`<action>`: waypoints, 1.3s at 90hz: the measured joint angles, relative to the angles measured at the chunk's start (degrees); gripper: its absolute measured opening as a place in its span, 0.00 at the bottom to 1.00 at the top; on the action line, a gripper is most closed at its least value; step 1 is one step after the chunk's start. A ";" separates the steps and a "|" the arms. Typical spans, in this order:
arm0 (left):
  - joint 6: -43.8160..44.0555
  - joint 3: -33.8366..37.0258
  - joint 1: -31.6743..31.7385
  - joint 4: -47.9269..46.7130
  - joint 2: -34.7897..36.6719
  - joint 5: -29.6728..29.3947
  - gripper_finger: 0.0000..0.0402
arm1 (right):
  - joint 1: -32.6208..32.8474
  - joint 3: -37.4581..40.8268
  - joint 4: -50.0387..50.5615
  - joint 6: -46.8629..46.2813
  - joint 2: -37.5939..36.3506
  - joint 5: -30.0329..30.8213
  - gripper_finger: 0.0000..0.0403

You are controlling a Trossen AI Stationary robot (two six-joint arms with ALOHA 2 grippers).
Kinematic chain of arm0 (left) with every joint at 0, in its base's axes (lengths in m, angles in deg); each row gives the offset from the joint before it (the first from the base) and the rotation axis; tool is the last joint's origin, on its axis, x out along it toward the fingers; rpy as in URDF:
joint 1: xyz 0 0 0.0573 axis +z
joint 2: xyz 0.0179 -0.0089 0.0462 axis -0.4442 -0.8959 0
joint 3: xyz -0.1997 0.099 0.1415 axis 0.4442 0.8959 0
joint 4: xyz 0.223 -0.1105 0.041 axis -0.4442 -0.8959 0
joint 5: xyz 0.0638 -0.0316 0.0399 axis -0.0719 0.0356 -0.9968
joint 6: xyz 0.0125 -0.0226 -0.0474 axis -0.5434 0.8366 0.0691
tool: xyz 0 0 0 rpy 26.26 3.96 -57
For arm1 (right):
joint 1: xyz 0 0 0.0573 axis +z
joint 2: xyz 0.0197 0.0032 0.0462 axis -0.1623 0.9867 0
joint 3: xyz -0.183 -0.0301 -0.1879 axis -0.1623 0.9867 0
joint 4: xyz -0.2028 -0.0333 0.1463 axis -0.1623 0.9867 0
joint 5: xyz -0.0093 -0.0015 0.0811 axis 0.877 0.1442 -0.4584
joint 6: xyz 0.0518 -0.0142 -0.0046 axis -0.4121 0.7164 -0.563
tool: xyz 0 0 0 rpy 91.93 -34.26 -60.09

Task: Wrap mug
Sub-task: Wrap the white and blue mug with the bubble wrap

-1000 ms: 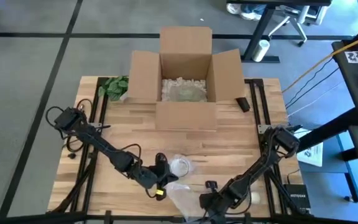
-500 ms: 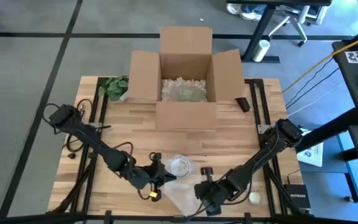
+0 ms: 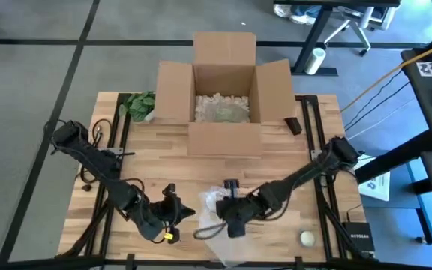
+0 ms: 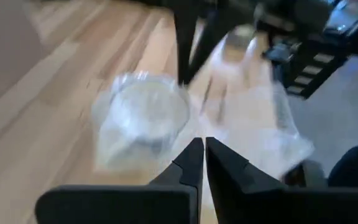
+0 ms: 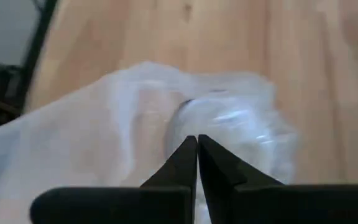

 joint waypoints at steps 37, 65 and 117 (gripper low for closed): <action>8.23 5.60 -0.46 0.25 -0.09 -0.68 0.00 | 6.71 0.03 9.93 -14.06 0.00 -8.88 0.00; 8.23 7.08 -1.60 4.03 -0.09 -0.65 0.00 | 20.92 5.69 7.41 -35.39 0.00 -0.92 0.00; 7.33 7.08 -2.71 6.85 -0.13 -0.65 0.00 | 25.70 20.20 -21.11 -39.73 -0.02 -0.36 0.01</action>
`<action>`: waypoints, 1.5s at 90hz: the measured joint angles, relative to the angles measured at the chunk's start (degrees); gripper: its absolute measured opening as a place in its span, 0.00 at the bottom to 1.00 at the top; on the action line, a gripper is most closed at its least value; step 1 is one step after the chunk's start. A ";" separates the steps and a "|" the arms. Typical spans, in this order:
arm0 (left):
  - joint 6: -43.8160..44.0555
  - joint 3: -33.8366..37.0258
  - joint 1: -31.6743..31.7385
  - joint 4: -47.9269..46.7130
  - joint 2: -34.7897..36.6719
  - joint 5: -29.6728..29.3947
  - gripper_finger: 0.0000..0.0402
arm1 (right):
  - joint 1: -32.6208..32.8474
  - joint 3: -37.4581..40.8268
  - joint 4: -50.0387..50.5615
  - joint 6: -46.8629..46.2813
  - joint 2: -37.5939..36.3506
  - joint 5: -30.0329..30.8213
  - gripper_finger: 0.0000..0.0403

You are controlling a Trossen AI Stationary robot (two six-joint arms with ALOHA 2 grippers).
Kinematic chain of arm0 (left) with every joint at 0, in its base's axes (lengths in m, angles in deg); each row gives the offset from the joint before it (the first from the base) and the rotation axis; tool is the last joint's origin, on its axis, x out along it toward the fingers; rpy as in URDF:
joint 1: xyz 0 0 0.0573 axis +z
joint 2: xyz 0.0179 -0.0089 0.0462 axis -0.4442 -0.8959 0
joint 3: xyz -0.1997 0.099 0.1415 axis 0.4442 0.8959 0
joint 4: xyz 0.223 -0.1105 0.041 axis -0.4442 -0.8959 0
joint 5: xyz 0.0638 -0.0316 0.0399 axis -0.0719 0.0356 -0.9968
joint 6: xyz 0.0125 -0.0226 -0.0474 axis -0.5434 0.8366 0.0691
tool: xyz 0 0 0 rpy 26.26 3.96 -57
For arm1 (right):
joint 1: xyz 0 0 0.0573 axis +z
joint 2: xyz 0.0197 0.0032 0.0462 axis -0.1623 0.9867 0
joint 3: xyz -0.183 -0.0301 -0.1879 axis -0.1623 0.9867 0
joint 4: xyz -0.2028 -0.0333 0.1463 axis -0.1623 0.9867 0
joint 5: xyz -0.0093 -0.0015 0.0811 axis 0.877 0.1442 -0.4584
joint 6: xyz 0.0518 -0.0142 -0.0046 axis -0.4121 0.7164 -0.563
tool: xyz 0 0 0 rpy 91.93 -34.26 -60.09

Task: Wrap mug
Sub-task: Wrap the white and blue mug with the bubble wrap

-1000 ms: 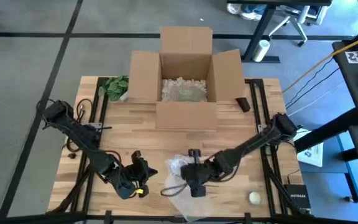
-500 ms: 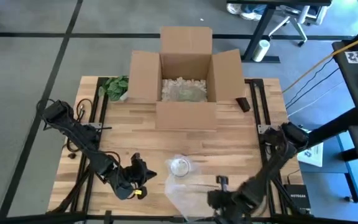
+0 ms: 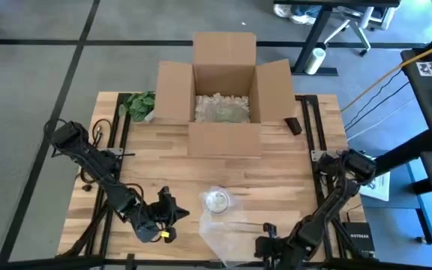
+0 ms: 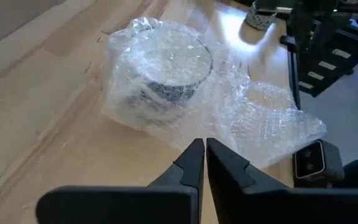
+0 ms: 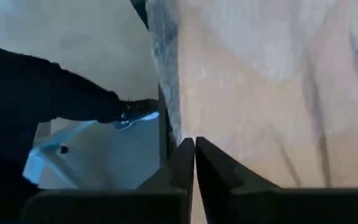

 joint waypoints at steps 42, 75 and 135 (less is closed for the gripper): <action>1.32 0.00 0.24 -7.66 0.00 0.00 0.00 | -3.27 0.04 1.25 12.16 0.47 -3.09 0.31; 9.85 0.00 0.24 -16.63 0.00 0.02 0.00 | -3.56 0.02 -2.24 13.29 4.63 -5.69 0.32; 10.71 0.01 0.04 -16.48 0.00 0.02 0.00 | -6.70 -2.69 1.00 12.37 8.44 -4.57 0.03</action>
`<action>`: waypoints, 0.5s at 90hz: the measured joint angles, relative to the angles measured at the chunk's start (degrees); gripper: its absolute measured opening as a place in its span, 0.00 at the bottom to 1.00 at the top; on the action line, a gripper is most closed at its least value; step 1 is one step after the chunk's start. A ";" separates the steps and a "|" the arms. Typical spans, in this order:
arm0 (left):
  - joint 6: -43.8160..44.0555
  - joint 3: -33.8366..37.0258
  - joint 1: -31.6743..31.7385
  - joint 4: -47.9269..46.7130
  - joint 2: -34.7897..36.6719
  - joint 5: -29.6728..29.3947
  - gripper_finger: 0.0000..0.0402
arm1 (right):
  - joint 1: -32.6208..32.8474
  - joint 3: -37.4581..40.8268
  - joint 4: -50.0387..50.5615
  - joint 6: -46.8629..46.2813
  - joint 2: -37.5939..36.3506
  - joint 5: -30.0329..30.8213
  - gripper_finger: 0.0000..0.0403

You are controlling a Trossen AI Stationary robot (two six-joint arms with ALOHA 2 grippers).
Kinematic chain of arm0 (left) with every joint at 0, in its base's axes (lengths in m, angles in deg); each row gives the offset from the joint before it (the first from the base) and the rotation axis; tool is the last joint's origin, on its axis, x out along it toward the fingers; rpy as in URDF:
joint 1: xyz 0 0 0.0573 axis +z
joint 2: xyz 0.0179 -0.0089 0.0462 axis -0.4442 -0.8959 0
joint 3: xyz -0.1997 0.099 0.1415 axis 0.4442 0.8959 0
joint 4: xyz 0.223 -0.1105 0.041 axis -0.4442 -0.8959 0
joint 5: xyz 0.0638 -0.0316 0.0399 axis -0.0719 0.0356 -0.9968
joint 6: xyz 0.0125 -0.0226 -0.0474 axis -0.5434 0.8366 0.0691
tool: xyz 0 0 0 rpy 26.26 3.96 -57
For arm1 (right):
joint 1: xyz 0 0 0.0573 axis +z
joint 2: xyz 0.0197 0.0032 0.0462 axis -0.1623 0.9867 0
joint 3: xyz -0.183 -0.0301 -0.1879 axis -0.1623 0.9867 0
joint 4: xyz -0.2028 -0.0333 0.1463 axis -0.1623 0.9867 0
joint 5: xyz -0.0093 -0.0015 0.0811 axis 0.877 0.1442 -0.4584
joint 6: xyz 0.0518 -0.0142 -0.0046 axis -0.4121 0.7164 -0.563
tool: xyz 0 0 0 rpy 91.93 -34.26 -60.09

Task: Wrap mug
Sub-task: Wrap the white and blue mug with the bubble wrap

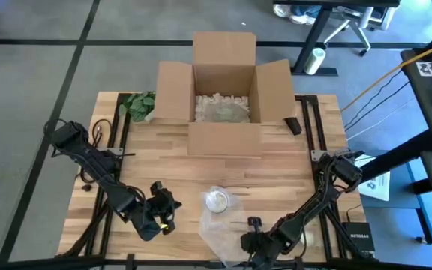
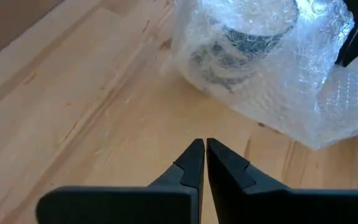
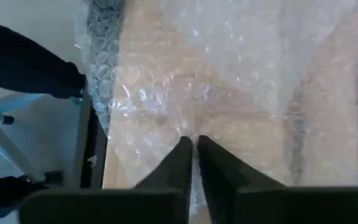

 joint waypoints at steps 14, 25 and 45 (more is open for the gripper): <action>0.00 0.00 0.00 0.06 0.00 0.01 0.00 | -1.06 -6.69 10.52 2.06 -0.15 0.15 0.01; 0.02 0.01 0.00 0.15 0.00 0.02 0.00 | -1.89 -14.17 20.40 6.31 -0.44 2.81 0.00; -0.30 0.00 0.00 1.31 0.00 -0.01 0.00 | -3.84 -26.54 35.88 12.92 -0.65 12.11 0.00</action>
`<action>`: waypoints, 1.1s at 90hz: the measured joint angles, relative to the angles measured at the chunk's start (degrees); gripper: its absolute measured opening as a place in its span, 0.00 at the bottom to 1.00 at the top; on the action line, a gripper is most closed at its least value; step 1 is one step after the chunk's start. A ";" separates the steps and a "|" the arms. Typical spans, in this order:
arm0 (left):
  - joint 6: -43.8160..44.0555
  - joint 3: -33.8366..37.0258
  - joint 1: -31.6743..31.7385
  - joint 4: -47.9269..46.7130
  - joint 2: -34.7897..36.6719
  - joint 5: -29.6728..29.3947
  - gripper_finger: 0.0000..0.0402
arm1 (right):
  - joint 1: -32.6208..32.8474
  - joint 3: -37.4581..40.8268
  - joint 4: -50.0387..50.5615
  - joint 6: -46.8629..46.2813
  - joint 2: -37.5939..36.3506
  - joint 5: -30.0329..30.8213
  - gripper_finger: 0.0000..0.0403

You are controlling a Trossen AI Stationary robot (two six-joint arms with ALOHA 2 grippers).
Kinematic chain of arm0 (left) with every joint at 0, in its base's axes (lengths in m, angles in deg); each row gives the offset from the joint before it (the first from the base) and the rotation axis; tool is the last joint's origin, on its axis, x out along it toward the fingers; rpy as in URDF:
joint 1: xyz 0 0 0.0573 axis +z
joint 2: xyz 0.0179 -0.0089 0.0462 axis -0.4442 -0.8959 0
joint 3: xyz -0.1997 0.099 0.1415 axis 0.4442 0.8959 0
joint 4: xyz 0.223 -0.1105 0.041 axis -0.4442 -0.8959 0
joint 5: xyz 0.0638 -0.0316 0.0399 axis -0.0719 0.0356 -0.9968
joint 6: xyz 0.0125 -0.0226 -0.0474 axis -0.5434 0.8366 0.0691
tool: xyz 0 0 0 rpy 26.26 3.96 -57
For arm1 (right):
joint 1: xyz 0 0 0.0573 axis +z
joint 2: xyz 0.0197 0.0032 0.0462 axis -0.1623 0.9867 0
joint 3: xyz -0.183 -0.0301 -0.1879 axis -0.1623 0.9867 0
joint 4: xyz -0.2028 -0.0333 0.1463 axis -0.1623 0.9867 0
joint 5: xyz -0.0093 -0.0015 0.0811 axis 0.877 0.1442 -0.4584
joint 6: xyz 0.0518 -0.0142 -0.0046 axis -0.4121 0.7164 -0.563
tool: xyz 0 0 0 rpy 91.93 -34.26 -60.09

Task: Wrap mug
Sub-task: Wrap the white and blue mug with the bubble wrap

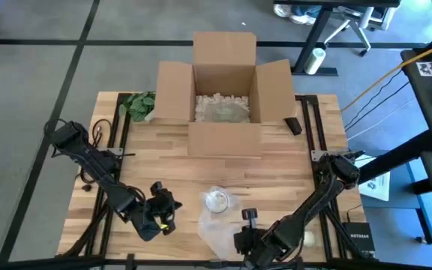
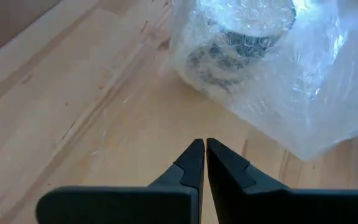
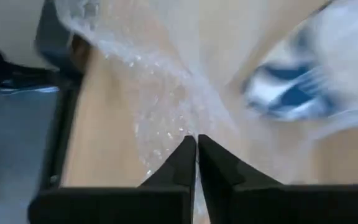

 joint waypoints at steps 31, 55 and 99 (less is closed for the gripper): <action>0.08 0.01 0.00 1.61 0.00 0.03 0.00 | -9.91 -5.98 2.05 11.52 -0.07 6.72 0.00; -0.11 -0.01 -0.02 1.98 0.00 0.08 0.00 | -17.10 -4.16 -4.85 15.53 0.12 -3.92 0.00; -16.42 0.01 0.98 19.41 -3.27 -0.04 0.00 | -21.00 4.09 -10.34 12.06 1.37 -23.18 0.00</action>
